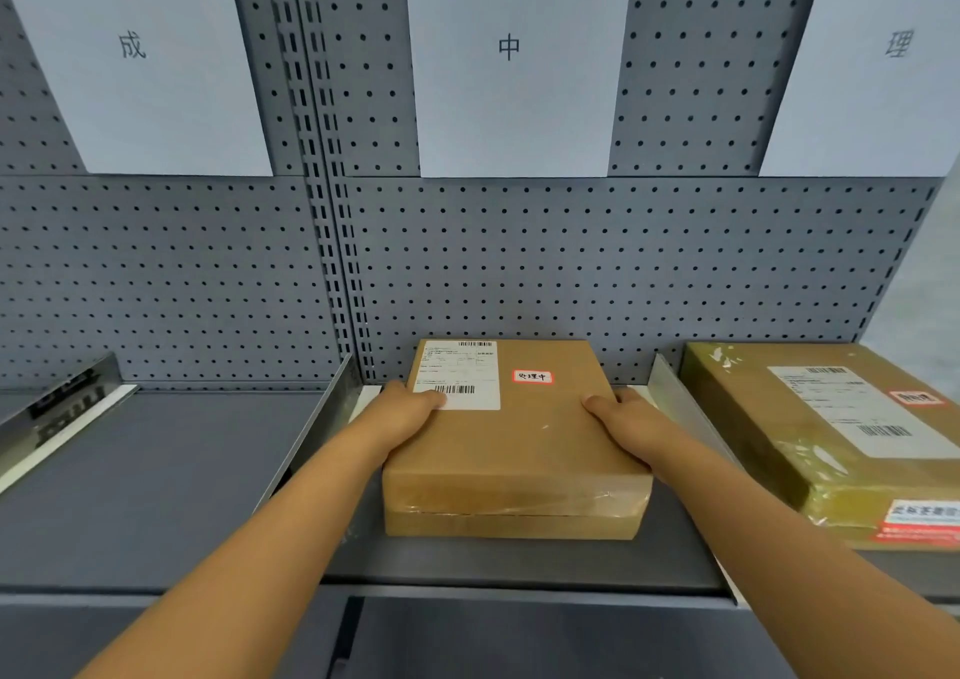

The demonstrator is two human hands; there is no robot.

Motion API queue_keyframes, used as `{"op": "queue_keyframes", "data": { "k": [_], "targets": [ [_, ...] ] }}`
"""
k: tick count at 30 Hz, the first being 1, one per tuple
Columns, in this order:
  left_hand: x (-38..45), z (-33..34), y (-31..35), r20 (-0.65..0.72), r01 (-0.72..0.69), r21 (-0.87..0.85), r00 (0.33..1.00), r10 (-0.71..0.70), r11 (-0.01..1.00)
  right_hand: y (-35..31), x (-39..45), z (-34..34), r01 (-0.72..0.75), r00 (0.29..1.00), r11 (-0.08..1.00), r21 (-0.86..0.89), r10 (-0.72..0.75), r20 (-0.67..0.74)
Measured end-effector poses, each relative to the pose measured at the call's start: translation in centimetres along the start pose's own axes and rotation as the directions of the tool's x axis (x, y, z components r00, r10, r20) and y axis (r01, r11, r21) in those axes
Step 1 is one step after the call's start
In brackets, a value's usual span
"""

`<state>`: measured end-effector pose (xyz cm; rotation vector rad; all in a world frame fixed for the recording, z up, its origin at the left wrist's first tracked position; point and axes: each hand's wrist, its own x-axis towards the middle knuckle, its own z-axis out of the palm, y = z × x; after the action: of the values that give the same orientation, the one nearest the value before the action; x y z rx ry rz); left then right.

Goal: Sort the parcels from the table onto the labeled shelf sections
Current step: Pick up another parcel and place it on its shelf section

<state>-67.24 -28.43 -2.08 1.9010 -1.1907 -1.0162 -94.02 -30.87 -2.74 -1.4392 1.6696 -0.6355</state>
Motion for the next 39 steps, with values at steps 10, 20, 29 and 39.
{"op": "queue_keyframes", "data": {
  "k": [10,20,29,39],
  "targets": [
    [-5.7,-5.1,2.3,-0.221,-0.324,0.515,0.844,0.488,0.794,-7.4,-4.7,2.0,0.563,0.777,0.707,-0.428,-0.630,-0.018],
    [-18.7,-14.4,-4.0,-0.317,0.085,0.920,0.733,0.602,0.381,-14.1,-12.8,11.2,0.832,0.358,0.146,-0.535,-0.879,0.316],
    [-34.2,-24.5,-13.3,-0.575,0.480,0.818,0.681,0.454,0.317,-18.8,-25.2,23.8,0.939,0.051,-0.118,-0.322,-0.880,0.472],
    [-46.5,-37.3,-21.7,-0.718,0.667,0.686,0.557,0.417,0.290,-25.8,-38.4,36.1,0.955,-0.115,-0.224,-0.193,-0.883,0.455]
  ]
}}
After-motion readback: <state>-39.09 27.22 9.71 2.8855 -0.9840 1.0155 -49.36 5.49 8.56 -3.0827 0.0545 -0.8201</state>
